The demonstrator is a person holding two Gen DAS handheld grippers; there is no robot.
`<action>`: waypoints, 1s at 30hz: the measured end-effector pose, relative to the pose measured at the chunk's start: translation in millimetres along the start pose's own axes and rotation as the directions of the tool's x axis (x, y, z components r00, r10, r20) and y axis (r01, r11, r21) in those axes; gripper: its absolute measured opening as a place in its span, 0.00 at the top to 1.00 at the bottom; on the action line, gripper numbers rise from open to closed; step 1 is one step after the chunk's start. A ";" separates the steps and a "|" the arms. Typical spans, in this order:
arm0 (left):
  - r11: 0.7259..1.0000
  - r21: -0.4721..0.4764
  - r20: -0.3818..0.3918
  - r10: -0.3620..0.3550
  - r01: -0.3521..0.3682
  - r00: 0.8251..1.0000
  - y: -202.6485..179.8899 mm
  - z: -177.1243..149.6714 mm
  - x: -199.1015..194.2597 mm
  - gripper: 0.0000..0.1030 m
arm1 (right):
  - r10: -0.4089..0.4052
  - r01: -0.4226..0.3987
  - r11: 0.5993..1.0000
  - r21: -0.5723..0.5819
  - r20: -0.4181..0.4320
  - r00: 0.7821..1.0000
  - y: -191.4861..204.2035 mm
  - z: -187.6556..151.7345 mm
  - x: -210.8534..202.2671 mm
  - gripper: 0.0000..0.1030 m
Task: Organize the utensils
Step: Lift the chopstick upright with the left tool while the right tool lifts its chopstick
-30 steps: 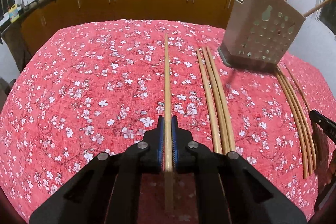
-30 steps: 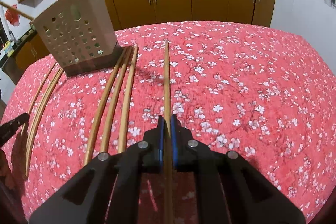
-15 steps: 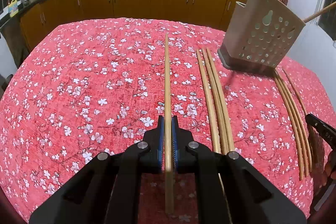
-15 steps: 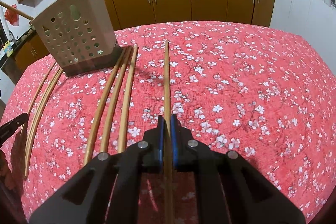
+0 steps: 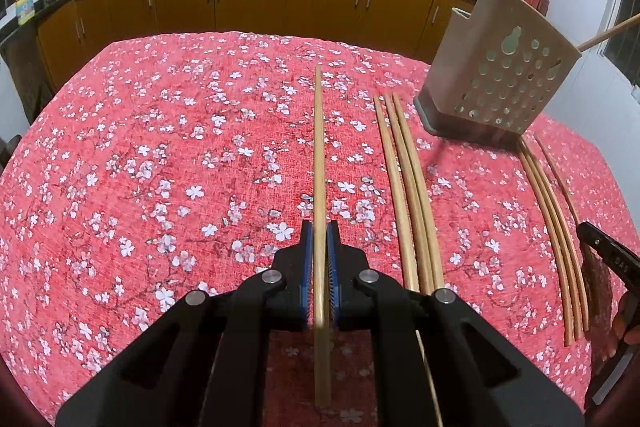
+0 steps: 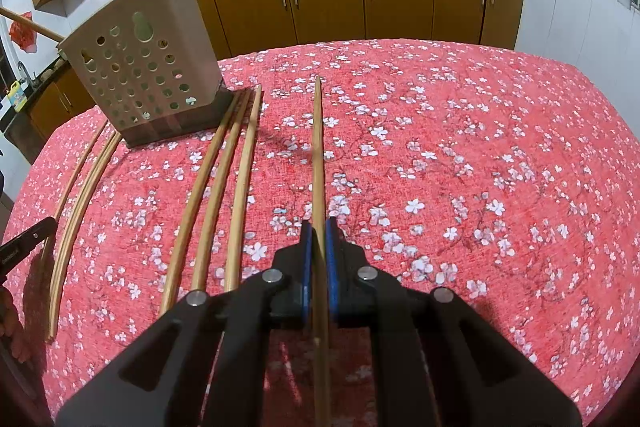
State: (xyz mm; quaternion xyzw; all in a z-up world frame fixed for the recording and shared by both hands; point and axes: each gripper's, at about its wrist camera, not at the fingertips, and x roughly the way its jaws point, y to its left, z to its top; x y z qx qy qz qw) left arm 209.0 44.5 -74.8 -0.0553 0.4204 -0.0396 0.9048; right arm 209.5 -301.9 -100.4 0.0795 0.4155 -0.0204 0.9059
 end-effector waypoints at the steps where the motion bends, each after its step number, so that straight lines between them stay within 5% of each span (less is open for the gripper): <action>1: 1.000 0.000 0.000 0.001 -0.001 1.000 0.0 0.0 -0.3 0.91 | -0.002 0.002 1.000 0.000 0.000 1.000 0.2 -0.3 -0.3 0.92; 17: 0.995 0.078 -0.011 0.059 -0.058 0.998 -12.9 -10.7 -13.5 0.93 | -0.002 0.002 1.000 -0.023 -0.008 1.000 0.9 -16.9 -20.7 0.93; 30: 1.000 0.023 0.155 0.000 -0.003 0.988 -6.9 32.3 -69.4 0.93 | 0.023 -0.023 1.000 -0.001 0.199 0.980 -9.0 23.2 -95.7 0.92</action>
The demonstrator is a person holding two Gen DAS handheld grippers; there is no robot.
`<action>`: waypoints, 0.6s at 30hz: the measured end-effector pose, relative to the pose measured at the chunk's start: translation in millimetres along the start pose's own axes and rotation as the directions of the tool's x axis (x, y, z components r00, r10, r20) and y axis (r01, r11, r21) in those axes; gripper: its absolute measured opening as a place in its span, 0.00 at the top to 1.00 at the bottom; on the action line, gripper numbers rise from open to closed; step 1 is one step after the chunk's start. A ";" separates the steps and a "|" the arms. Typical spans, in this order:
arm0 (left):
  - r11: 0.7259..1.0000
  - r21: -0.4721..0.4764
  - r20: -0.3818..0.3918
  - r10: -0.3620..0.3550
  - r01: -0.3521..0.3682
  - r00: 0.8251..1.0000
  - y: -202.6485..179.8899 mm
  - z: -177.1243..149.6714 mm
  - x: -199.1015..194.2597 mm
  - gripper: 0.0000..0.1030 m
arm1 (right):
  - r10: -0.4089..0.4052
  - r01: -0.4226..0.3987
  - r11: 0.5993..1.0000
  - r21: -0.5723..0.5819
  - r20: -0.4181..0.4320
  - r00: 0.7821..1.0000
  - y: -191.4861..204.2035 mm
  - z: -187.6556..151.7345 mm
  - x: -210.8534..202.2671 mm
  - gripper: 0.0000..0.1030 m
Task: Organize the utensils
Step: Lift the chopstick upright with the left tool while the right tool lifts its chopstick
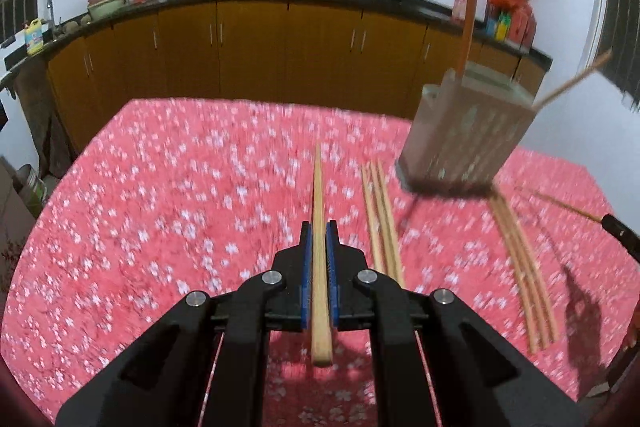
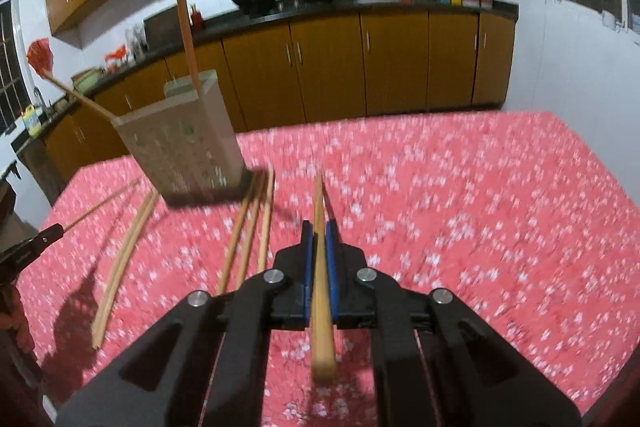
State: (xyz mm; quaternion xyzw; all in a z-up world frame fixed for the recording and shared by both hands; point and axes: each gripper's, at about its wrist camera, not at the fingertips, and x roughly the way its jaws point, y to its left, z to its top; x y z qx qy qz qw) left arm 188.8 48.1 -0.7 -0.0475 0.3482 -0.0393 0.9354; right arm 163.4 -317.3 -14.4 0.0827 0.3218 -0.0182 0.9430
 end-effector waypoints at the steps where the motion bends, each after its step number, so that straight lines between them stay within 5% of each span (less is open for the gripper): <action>1: 1.000 -0.009 0.015 -0.004 0.005 1.000 0.1 3.9 -3.8 0.93 | 0.003 -0.003 1.000 0.001 0.021 1.000 0.5 4.6 -5.1 0.92; 12: 0.996 -0.071 0.139 -0.044 0.054 0.989 5.1 35.3 -37.6 0.93 | 0.014 -0.012 1.000 -0.015 0.131 0.991 9.0 24.4 -30.5 0.93; 18: 0.997 -0.040 0.202 -0.062 0.071 0.977 3.5 51.4 -61.8 0.93 | 0.094 -0.092 0.996 -0.020 0.212 0.973 12.1 45.6 -62.9 0.93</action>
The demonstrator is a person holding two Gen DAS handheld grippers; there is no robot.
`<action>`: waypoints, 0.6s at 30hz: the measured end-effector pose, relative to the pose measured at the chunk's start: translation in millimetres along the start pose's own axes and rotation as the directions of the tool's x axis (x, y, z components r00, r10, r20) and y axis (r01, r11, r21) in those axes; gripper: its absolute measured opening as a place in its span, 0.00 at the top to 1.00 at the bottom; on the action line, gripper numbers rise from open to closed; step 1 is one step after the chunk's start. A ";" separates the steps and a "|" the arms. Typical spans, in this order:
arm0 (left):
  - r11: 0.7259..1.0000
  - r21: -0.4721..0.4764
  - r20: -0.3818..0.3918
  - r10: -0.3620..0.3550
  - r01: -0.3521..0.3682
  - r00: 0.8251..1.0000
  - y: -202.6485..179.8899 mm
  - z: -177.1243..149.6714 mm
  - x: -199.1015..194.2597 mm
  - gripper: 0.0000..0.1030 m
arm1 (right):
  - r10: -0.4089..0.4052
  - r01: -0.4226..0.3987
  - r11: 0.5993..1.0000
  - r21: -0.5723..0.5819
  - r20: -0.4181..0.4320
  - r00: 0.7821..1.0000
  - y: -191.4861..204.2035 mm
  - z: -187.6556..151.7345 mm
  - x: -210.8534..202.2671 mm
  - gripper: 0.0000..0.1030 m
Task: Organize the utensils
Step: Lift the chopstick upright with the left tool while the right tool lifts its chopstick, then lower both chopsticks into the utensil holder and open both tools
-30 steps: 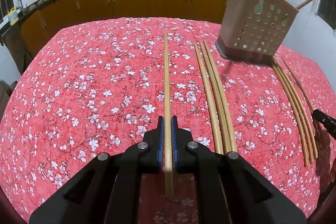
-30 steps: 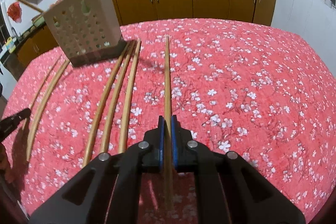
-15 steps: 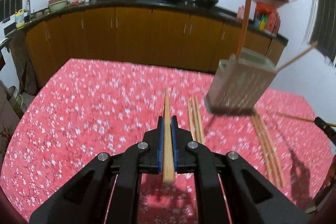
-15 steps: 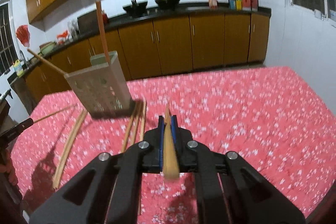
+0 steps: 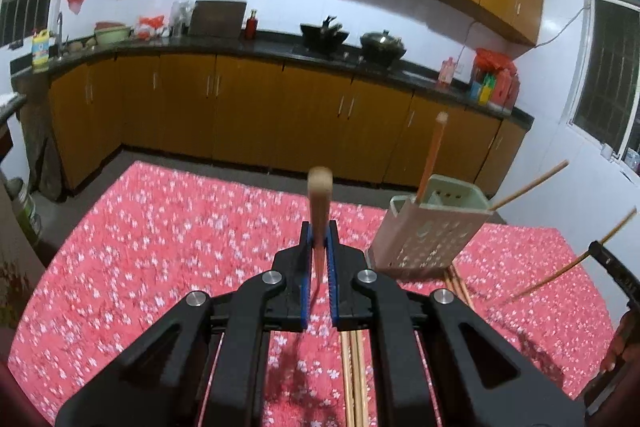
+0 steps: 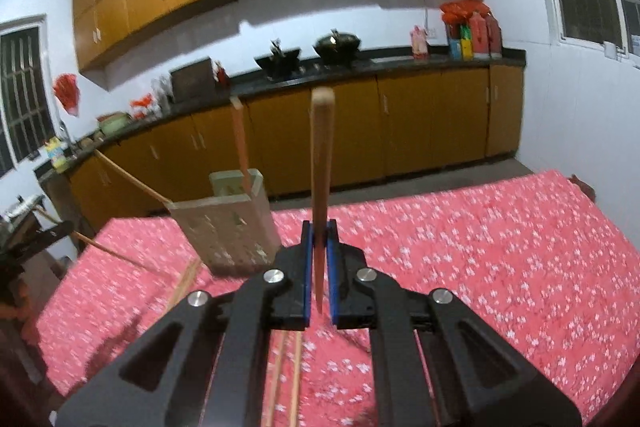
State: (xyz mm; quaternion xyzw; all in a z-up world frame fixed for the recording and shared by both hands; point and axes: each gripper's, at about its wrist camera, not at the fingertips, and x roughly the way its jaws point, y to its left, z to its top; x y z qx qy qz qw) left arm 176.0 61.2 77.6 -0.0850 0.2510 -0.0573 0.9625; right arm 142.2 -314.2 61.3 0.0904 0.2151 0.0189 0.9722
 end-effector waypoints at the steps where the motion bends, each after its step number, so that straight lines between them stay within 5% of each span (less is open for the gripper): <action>1: 1.000 0.004 0.008 -0.004 0.004 1.000 -1.5 2.7 -2.4 0.93 | 0.015 -0.015 1.000 -0.002 0.013 1.000 2.2 5.7 -5.0 0.93; 10: 0.995 0.062 0.091 -0.088 0.083 0.992 -39.7 32.9 -21.7 0.93 | 0.160 -0.159 0.987 -0.020 0.158 0.974 29.6 57.4 -40.1 0.93; 18: 0.988 0.061 0.217 -0.150 0.140 0.965 -81.2 75.5 -29.1 0.93 | 0.159 -0.146 0.987 -0.066 0.312 0.937 64.8 90.7 -29.9 0.93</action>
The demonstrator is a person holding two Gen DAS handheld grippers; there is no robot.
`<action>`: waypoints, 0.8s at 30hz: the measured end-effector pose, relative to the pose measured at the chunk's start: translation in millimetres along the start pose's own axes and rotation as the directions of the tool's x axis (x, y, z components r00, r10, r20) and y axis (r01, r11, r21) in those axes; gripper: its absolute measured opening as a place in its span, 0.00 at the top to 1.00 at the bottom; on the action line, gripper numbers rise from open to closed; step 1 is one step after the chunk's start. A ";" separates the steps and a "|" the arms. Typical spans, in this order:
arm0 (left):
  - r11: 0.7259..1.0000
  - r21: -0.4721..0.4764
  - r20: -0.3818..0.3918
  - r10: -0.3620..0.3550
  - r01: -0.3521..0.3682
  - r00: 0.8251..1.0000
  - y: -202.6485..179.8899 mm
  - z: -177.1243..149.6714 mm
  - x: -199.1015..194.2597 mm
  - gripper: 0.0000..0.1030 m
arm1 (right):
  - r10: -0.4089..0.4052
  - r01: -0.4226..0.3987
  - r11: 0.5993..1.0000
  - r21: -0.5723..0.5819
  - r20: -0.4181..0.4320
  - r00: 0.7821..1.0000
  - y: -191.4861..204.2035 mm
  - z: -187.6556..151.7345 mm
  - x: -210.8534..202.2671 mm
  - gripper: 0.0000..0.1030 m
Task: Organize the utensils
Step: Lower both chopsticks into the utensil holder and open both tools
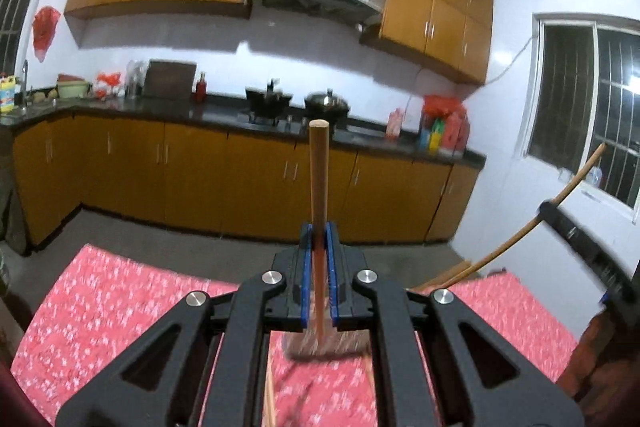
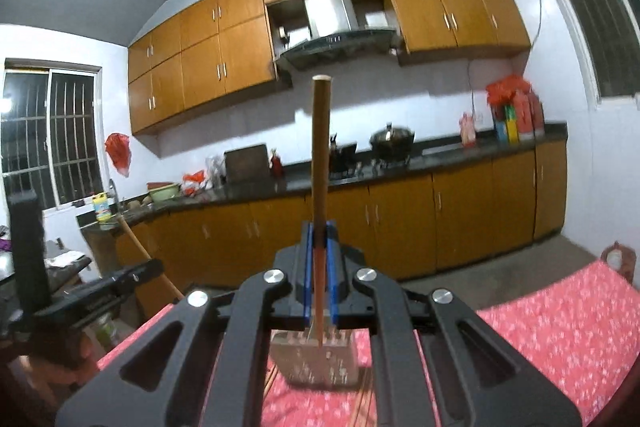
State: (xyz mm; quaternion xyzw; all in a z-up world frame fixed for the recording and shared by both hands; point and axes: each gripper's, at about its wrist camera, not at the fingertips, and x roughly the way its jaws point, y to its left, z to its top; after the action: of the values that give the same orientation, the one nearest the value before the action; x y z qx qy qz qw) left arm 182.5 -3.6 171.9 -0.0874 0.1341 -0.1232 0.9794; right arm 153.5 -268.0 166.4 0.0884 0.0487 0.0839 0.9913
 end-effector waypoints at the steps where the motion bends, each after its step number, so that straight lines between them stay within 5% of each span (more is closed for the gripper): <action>1: 1.000 -0.002 0.017 0.007 -0.007 1.000 -2.4 3.2 1.1 0.93 | -0.009 0.009 1.000 -0.011 0.016 1.000 2.2 0.8 6.6 0.93; 12: 0.994 -0.098 0.073 0.059 -0.052 0.996 2.1 9.2 35.4 0.93 | -0.043 0.042 0.999 -0.012 -0.097 0.994 -1.4 -29.3 80.2 0.93; 20: 0.995 -0.078 0.174 0.068 -0.055 0.982 -9.5 34.6 20.6 0.93 | -0.031 0.030 1.000 -0.007 -0.095 0.995 0.8 -35.3 83.2 0.93; 24: 0.995 -0.084 0.136 0.066 -0.055 0.988 -10.9 25.1 32.5 0.93 | -0.031 0.030 0.999 -0.014 -0.107 0.994 1.1 -41.6 85.2 0.93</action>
State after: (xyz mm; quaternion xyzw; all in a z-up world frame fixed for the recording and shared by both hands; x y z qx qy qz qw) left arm 217.5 -19.2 190.1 -0.1306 0.0729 -0.0817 0.9854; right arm 232.3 -245.0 118.9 0.0771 0.1028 0.0737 0.9890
